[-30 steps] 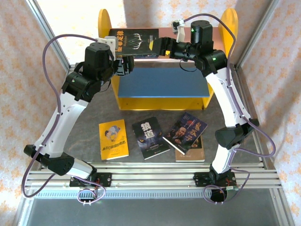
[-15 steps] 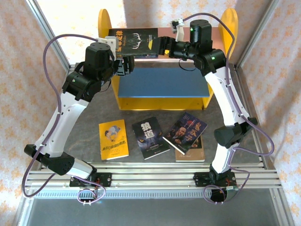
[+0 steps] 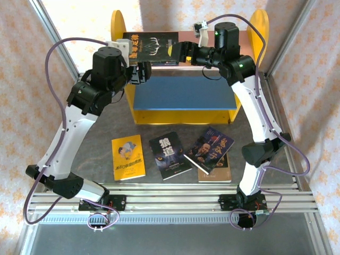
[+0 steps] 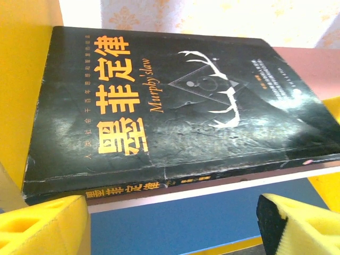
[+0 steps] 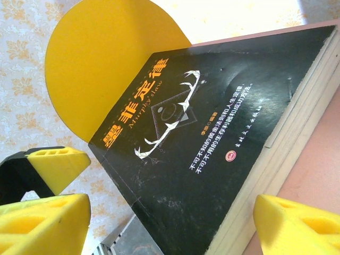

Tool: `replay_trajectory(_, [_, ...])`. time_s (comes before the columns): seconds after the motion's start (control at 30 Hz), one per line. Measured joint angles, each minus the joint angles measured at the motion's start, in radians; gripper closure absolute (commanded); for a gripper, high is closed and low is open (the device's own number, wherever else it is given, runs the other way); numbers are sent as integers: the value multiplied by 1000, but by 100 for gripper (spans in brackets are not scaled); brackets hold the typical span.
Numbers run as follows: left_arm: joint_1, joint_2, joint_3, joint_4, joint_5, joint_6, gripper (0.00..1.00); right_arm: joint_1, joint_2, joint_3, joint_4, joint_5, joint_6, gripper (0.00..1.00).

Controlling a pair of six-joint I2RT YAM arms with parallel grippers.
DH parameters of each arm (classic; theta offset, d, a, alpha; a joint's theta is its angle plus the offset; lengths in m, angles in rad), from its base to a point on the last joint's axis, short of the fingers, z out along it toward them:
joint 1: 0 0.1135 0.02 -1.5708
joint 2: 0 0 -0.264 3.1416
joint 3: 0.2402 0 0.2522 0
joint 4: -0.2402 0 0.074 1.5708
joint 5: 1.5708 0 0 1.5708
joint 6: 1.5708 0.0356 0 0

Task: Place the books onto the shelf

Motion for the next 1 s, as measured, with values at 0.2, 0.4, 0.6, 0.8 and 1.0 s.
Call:
replay_trajectory(0.2, [0,-14,2,0,31,-3,14,0,-31,-38,1,2,-3,20])
replay_trajectory(0.4, [0,-8,19,0,52,-3,14,0,-32,-44,9,-2,-3,20])
replay_trajectory(0.6, [0,3,34,0,59,-3,14,0,-32,-45,13,-6,-7,20])
replay_trajectory(0.8, [0,12,34,0,63,-3,13,0,-32,-48,17,-11,-10,20])
replay_trajectory(1.0, [0,20,35,0,66,-3,13,0,-32,-48,19,-23,-10,20])
